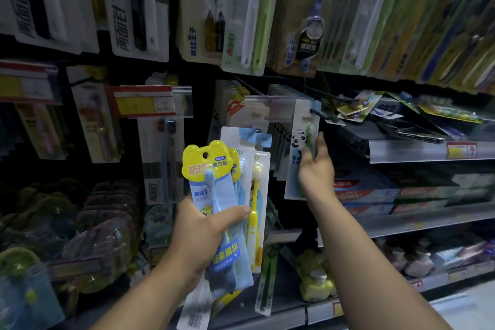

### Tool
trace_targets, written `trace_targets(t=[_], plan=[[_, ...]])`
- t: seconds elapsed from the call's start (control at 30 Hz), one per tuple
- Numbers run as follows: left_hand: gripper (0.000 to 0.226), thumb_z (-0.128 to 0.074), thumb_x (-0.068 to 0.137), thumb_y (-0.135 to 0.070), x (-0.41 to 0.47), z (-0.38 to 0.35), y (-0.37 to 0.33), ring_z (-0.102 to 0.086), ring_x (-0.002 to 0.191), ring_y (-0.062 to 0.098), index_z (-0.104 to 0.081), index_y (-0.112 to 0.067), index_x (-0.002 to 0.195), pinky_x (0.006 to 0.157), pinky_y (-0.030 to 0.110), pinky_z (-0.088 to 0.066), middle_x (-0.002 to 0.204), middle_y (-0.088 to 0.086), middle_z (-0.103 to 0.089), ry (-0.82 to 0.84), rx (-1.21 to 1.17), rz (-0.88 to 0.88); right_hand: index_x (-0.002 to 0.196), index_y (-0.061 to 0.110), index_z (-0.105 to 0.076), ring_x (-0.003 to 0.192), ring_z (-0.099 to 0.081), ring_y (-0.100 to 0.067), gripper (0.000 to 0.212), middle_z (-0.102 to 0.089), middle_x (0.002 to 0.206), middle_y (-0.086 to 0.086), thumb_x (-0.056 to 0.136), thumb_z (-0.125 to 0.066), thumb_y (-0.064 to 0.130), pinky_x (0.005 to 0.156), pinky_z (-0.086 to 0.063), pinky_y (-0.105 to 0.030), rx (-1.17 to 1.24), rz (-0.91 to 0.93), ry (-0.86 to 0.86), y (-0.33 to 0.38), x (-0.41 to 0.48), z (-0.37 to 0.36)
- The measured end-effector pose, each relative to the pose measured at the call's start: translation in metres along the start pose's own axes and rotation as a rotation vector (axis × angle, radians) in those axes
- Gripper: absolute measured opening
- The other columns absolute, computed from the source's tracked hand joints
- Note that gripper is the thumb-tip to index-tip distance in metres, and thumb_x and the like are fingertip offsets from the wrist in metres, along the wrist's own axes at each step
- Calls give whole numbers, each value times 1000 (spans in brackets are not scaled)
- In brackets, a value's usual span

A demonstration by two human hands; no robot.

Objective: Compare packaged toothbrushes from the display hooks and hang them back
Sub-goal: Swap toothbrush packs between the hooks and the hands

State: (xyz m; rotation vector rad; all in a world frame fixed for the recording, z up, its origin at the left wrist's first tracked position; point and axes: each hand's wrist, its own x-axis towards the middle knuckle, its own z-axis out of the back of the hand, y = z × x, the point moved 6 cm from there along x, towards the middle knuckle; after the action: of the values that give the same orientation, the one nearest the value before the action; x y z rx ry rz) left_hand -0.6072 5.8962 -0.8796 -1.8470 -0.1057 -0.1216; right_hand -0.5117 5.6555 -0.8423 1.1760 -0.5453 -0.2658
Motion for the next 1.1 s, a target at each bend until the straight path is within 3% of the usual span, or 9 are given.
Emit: trace_targets(t=[0.13, 0.23, 0.3, 0.37, 0.53, 0.7, 0.8, 0.9, 1.1], plan=[[36, -83, 63, -14, 1, 5, 0, -78, 87, 31, -80, -20, 98, 76, 44, -64, 97, 9, -81, -20, 11, 11, 165, 17, -1, 142, -37, -38, 69, -24, 161, -18, 110, -41, 29, 107, -34, -36, -146, -21, -23, -1, -9, 3], [34, -84, 63, -15, 3, 6, -1, -78, 87, 34, -80, -22, 96, 80, 52, -64, 96, 12, -81, -37, 11, 26, 156, 9, -38, 136, -47, -31, 54, -45, 150, -15, 107, -49, 30, 111, -38, -38, -224, 113, -8, 8, -32, 3], [31, -88, 67, -7, 4, 5, -1, -78, 87, 36, -80, -16, 95, 83, 56, -63, 95, 13, -80, -49, 13, 34, 127, 12, -66, 109, -67, -25, 30, -69, 121, -8, 105, -55, 30, 95, -54, -43, -98, 154, 132, 12, -49, -5], [26, -85, 76, 1, 5, 3, -1, -78, 87, 37, -79, -11, 97, 84, 58, -62, 95, 14, -80, -65, 8, 33, 109, 11, -71, 78, -71, -23, 22, -74, 98, -6, 105, -56, 26, 69, -57, -42, 151, 63, 350, 15, -70, -15], [28, -78, 80, 6, 5, -6, -3, -77, 91, 36, -77, -10, 103, 83, 50, -64, 97, 12, -81, -61, -5, 19, 106, 16, -74, 80, -66, -19, 10, -74, 98, -14, 99, -68, 19, 63, -55, -30, 155, 151, 623, 21, -100, -20], [28, -78, 81, 6, 6, -12, -5, -78, 87, 31, -77, -9, 104, 77, 42, -65, 96, 11, -81, -62, -26, 22, 99, 19, -74, 84, -66, -22, 11, -72, 94, -17, 94, -67, 26, 73, -54, -42, 228, 99, 569, 15, -98, -16], [19, -82, 79, 0, 12, -4, -2, -77, 80, 31, -77, -9, 95, 78, 48, -62, 88, 10, -80, -154, -25, 38, 96, 20, -69, 83, -65, -23, 14, -69, 91, -18, 89, -61, 29, 77, -55, -44, 293, 79, 418, 15, -93, -8], [15, -84, 77, -3, 18, 4, 4, -74, 72, 29, -79, -13, 87, 75, 48, -62, 81, 8, -78, -211, -52, 73, 100, 23, -63, 78, -63, -24, 9, -68, 93, -21, 101, -56, 19, 73, -52, -44, 283, 81, 237, 14, -86, 7], [16, -84, 78, -3, 20, 6, 4, -75, 74, 31, -80, -18, 82, 74, 48, -62, 87, 12, -80, -207, -56, 69, 112, 25, -60, 76, -59, -21, 15, -65, 99, -16, 107, -47, 19, 67, -47, -39, 219, 114, -62, 9, -63, 42]])
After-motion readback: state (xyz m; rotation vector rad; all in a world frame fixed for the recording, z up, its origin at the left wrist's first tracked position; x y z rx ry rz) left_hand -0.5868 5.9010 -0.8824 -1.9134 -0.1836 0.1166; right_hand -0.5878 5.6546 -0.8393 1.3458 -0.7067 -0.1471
